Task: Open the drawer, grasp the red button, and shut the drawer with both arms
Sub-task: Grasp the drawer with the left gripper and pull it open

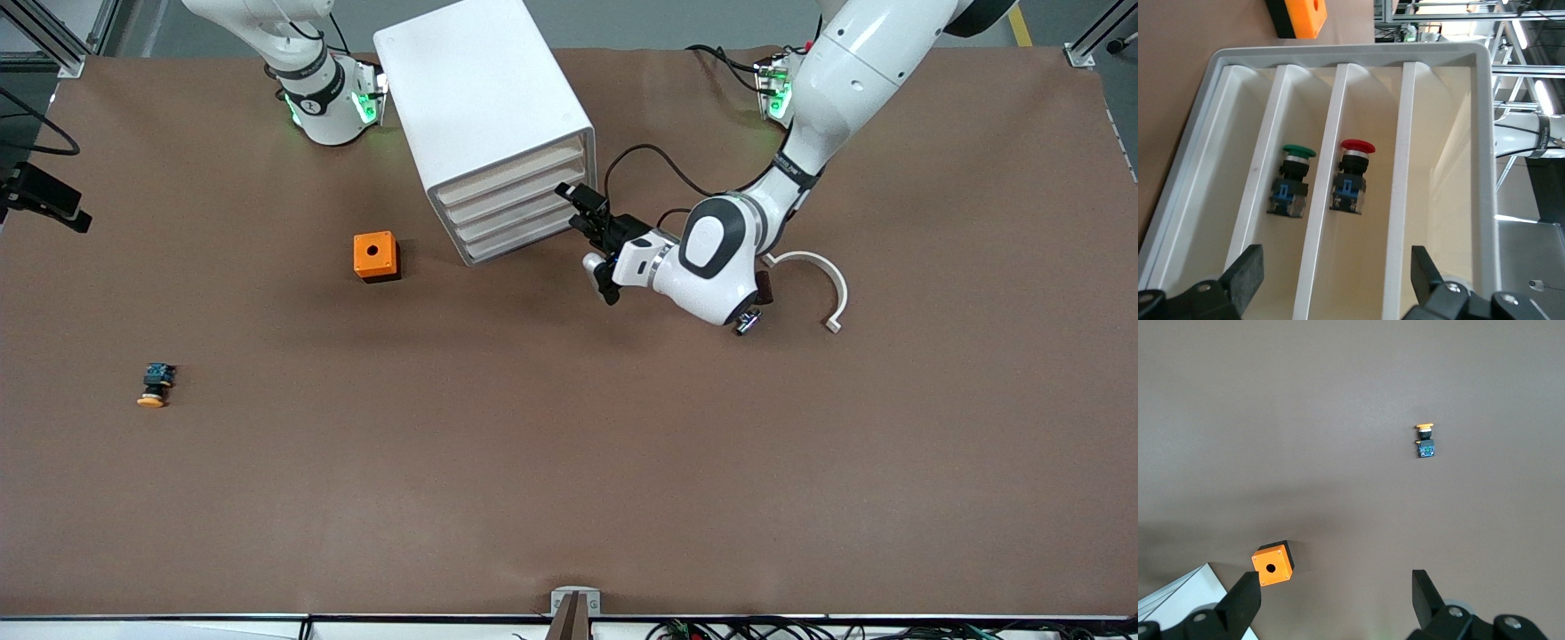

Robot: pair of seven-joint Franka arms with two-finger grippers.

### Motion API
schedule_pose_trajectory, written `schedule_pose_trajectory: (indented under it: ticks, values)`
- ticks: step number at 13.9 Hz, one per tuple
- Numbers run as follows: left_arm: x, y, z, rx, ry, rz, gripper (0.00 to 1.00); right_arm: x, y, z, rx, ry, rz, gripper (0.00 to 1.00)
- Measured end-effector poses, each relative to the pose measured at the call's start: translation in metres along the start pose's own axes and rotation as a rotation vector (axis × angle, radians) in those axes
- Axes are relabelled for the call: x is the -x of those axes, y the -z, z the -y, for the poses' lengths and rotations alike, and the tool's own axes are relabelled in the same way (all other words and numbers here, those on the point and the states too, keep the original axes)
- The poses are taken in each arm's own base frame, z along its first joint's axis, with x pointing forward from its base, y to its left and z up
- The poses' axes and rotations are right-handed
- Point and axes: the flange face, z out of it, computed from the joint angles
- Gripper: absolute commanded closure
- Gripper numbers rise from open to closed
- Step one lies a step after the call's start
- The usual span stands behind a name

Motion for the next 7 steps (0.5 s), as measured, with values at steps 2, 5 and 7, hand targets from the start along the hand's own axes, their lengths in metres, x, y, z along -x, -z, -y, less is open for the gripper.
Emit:
schedule_pose_trajectory:
  ticks: [2,5,7]
  values:
    - [0.000,-0.012,0.008,0.025,-0.029,-0.006,0.22,-0.002,-0.003,0.000,0.000,0.000,0.006,0.00]
    - [0.004,-0.029,0.018,0.057,-0.053,-0.006,0.26,-0.005,-0.009,0.000,0.001,-0.001,0.016,0.00]
    - [0.007,-0.040,0.022,0.075,-0.072,-0.009,0.30,-0.007,-0.012,0.000,0.002,-0.001,0.023,0.00]
